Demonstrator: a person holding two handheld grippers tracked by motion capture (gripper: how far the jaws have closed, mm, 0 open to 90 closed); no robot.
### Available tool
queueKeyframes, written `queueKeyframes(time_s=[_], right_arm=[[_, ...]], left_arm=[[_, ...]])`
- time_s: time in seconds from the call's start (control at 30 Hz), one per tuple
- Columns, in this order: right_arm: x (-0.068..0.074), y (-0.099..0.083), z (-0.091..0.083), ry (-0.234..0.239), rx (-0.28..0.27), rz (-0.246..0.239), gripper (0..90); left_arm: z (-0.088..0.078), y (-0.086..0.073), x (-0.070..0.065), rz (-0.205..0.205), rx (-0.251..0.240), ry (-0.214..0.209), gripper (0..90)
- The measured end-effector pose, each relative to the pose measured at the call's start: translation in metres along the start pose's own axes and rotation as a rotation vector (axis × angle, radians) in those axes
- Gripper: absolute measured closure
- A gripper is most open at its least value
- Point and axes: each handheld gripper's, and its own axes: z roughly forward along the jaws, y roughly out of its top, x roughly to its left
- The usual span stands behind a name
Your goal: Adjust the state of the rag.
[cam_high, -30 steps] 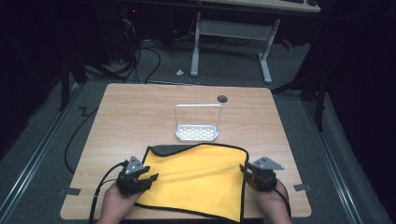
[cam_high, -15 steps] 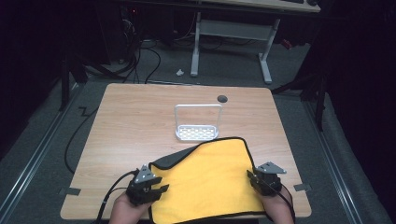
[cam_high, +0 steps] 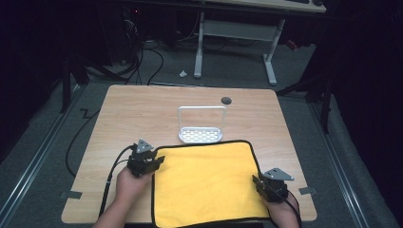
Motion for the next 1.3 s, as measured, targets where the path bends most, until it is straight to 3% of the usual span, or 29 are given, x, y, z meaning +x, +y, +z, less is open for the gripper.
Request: queueKeyframes(time_s=[0.23,0.43,0.53,0.67,0.7,0.77,0.83,0.93,1.07,1.3], right_arm=[[0.002,-0.005,-0.005,-0.006,-0.002,0.009,71.0],[0.005,-0.007,-0.013,-0.025,-0.064,-0.01,62.7],[0.007,-0.01,-0.02,-0.033,-0.091,-0.006,62.8],[0.009,-0.014,-0.022,-0.036,-0.081,-0.012,62.6],[0.009,-0.014,-0.022,-0.036,-0.081,-0.012,62.6],[0.008,-0.015,-0.023,-0.039,-0.082,-0.01,62.5],[0.008,-0.015,-0.023,-0.032,-0.082,-0.002,62.2],[0.009,-0.015,-0.023,-0.033,-0.081,-0.004,62.1],[0.011,-0.015,-0.023,-0.023,-0.081,-0.017,61.6],[0.014,-0.011,-0.025,-0.011,-0.105,-0.023,61.4]], left_arm=[[0.006,0.0,0.005,-0.017,-0.029,0.007,53.6],[0.012,0.0,0.012,-0.033,-0.05,0.054,43.9],[0.022,0.002,0.013,-0.026,-0.004,0.054,39.0],[0.026,0.005,0.015,-0.041,-0.011,0.054,39.8],[0.026,0.006,0.015,-0.027,-0.013,0.062,39.8],[0.027,0.006,0.011,-0.007,0.0,0.072,45.5],[0.028,0.007,0.006,0.039,0.009,0.072,50.4],[0.028,0.007,0.005,0.045,0.006,0.063,60.8],[0.028,0.005,0.002,0.072,-0.008,0.019,75.4],[0.025,0.001,0.011,-0.002,-0.023,-0.035,80.2]])
